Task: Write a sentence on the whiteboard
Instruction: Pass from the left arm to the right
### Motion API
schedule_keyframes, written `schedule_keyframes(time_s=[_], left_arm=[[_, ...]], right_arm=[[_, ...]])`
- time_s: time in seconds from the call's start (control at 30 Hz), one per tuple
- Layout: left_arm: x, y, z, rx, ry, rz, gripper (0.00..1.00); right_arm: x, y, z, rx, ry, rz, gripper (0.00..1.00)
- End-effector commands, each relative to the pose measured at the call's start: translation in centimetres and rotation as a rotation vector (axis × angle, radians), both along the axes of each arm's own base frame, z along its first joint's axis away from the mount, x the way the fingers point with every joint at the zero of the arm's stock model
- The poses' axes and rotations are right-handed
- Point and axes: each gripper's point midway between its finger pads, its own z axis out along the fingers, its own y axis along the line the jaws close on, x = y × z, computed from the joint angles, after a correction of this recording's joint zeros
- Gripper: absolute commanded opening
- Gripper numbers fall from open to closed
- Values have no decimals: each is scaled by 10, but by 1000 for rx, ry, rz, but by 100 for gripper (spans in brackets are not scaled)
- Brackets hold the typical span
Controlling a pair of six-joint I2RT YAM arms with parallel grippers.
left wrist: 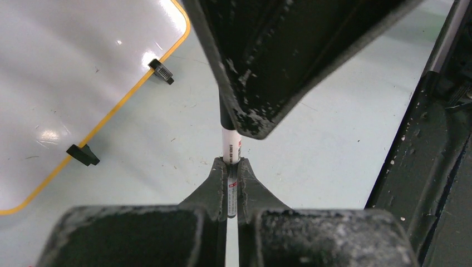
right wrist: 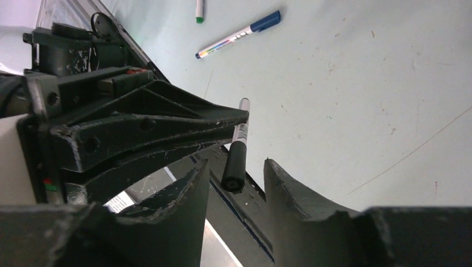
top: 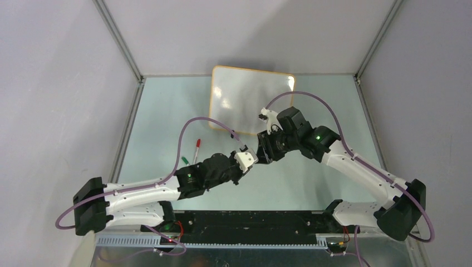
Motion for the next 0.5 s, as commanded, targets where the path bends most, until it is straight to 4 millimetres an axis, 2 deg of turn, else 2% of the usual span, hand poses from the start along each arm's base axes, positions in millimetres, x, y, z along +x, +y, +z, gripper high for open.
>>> schedule_keyframes(time_s=[0.0,0.23,0.47], left_arm=[[-3,-11,24,-39,-41,-40,0],[-5,-12,25,-33,-46,-45,0],[-5,-13,26,-29,-50,-48,0]], right_arm=[[13,5,24,39,-51,-35,43],[13,8,21,32,-22,-21,33],[9,8,16,14,-7,-2,35]])
